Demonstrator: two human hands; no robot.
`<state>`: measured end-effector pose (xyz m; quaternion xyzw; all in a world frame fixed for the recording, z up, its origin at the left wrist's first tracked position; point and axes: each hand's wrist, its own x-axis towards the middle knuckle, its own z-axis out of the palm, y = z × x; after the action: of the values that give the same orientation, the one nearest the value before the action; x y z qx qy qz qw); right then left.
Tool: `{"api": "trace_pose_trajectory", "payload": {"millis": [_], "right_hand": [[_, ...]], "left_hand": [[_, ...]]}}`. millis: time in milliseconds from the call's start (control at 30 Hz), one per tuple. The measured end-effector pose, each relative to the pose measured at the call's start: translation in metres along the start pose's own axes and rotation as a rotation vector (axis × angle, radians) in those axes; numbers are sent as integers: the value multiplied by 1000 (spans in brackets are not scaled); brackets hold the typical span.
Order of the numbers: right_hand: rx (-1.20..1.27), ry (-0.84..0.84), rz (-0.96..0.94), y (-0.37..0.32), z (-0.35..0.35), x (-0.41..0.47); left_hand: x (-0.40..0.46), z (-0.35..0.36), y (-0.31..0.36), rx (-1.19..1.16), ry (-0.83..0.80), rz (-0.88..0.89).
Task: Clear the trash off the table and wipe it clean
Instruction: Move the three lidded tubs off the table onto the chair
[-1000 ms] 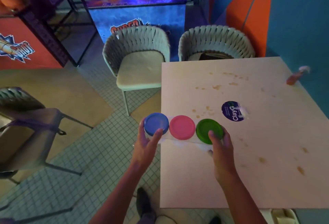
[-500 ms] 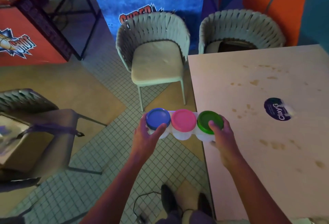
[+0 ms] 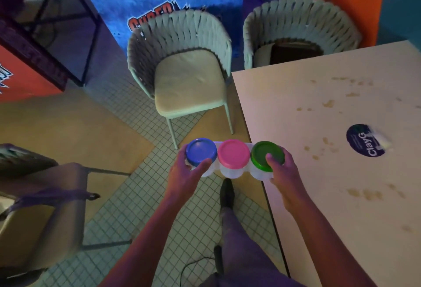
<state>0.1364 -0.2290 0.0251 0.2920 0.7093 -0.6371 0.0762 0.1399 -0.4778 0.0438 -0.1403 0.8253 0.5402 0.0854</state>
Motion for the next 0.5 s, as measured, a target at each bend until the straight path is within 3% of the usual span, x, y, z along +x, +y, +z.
{"api": "trace_pose_trajectory", "payload": {"millis": [267,500], "right_hand": [[-50,2,18,-51,52,93],[-67,-65,-13,-110,100,170]], "left_hand": [[108,-17,21,-74,-30,-116],[188,-34,51,-134,82,-153]]}}
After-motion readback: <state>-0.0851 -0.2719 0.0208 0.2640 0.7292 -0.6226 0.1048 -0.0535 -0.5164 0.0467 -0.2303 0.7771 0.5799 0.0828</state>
